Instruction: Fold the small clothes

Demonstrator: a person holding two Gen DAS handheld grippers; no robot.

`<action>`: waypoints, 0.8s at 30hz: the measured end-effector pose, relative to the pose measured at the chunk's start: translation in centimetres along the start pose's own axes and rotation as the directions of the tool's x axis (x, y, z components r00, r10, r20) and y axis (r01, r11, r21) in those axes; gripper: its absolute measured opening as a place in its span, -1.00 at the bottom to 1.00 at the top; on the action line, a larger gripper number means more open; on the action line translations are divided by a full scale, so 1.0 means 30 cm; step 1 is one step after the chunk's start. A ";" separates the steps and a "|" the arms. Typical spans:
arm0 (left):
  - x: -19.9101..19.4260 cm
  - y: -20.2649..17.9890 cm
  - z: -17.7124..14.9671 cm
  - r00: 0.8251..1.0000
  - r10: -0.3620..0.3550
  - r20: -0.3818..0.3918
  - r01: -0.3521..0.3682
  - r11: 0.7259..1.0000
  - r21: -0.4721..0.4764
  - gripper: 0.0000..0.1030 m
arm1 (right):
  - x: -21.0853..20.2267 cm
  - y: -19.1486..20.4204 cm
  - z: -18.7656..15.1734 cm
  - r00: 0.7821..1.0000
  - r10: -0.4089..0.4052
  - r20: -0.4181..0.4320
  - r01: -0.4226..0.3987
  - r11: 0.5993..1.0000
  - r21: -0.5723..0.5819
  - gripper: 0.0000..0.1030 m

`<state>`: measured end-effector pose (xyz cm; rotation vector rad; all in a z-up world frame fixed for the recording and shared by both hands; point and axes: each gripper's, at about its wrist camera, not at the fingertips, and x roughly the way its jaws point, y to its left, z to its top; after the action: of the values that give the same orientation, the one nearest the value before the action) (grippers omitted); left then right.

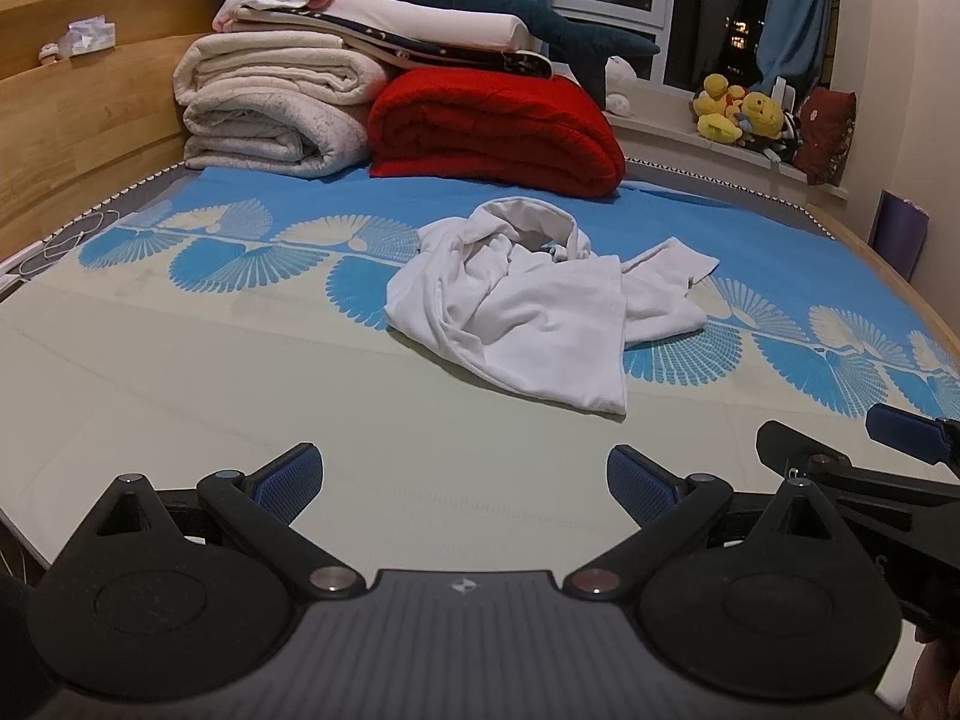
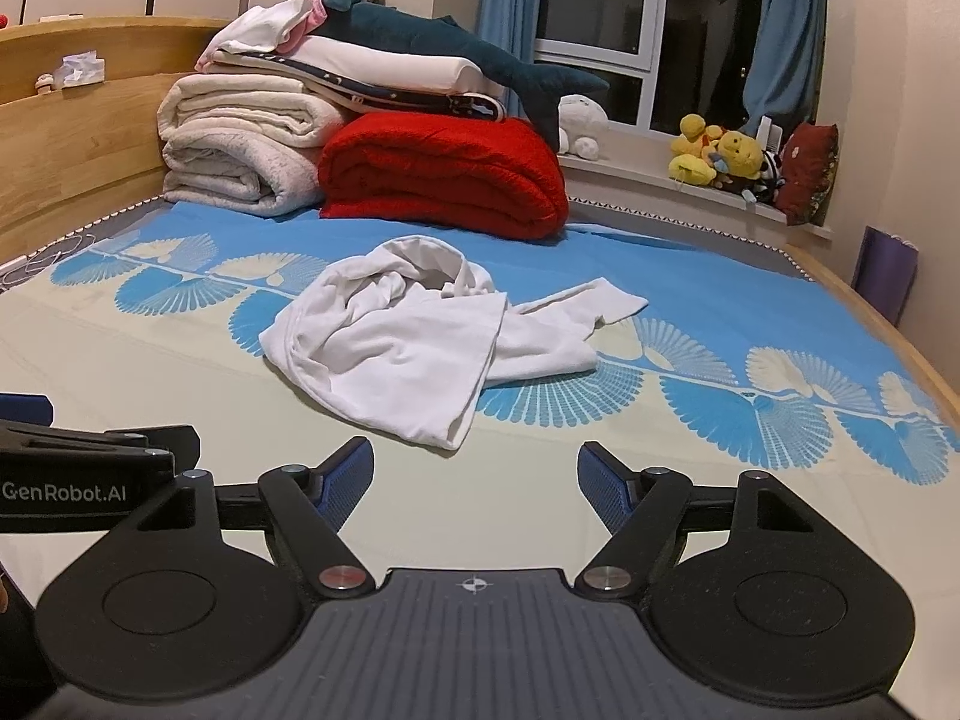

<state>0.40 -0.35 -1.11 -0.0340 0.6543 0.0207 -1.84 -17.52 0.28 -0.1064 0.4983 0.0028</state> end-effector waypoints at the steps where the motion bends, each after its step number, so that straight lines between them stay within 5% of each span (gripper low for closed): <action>1: -0.001 0.000 0.001 1.000 -0.002 0.003 0.002 1.000 -0.002 0.97 | -0.002 0.000 0.000 1.000 0.000 -0.001 0.000 1.000 0.003 0.49; 9: -0.003 -0.003 0.003 1.000 0.010 -0.029 -0.009 1.000 0.010 0.97 | -0.001 0.000 -0.007 0.999 -0.011 0.040 0.011 1.000 0.001 0.49; 24: -0.003 -0.001 -0.001 0.997 -0.003 0.076 0.004 1.000 -0.015 0.97 | 0.009 -0.009 0.004 0.999 -0.009 0.052 0.007 1.000 0.023 0.49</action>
<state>0.31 -0.37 -1.09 -0.0485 0.5783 0.0236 -1.54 -17.79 0.28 -0.0855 0.4460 -0.0080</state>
